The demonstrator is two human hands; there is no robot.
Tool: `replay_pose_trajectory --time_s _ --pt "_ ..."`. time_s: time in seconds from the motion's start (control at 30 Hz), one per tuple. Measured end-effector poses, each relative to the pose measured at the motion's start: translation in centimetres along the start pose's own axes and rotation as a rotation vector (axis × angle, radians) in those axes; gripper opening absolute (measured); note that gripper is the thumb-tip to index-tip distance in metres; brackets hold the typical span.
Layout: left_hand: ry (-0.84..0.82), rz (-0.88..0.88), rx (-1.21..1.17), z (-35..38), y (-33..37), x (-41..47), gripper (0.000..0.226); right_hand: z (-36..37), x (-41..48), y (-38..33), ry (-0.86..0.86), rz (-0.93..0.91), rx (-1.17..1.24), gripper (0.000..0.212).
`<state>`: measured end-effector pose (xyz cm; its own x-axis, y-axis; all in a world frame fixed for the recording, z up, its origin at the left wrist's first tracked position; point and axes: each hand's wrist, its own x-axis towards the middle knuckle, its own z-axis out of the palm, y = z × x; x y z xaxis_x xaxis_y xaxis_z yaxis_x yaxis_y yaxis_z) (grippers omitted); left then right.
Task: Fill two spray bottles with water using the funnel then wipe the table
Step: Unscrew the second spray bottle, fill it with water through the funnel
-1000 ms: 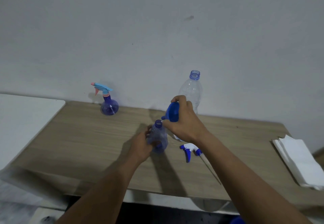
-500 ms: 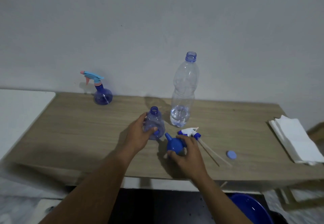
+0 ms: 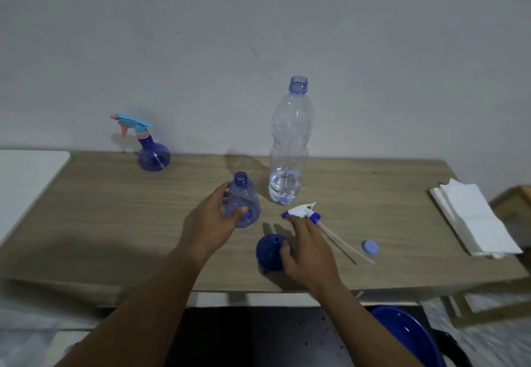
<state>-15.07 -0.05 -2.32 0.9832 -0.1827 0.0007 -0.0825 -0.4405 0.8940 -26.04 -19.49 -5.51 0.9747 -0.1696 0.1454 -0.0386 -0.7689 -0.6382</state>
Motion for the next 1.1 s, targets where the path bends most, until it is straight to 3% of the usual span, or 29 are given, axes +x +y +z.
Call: replay_pose_trajectory --time_s 0.1,0.2,0.3,0.43,0.53,0.67,0.9,1.1 --pt "0.009 0.000 0.003 0.2 -0.2 -0.1 0.049 -1.2 3.5 1.5 0.115 0.112 -0.086 0.049" --pt "0.020 -0.006 0.009 0.4 -0.8 0.1 0.049 -2.1 6.0 3.3 -0.108 0.291 -0.209 0.062" --pt "0.015 -0.013 0.029 0.4 -1.1 0.4 0.048 -2.2 7.1 4.4 -0.252 0.316 -0.248 0.059" --pt "0.038 -0.020 -0.005 0.8 -0.3 0.5 0.057 -2.4 7.8 5.1 -0.222 0.347 -0.240 0.053" --pt "0.014 -0.047 -0.062 1.0 0.0 0.5 0.066 -3.4 7.6 4.4 -0.170 0.370 -0.158 0.067" --pt "0.007 -0.049 -0.079 1.4 0.1 0.5 0.059 -6.0 6.8 2.0 -0.100 0.265 0.004 0.078" --pt "0.012 -0.065 -0.057 1.3 -0.1 0.7 0.062 -11.3 7.9 -7.9 0.100 0.078 0.372 0.036" --pt "-0.010 -0.094 -0.034 1.1 0.2 0.9 0.045 -12.4 10.9 -14.4 0.215 -0.081 0.689 0.039"
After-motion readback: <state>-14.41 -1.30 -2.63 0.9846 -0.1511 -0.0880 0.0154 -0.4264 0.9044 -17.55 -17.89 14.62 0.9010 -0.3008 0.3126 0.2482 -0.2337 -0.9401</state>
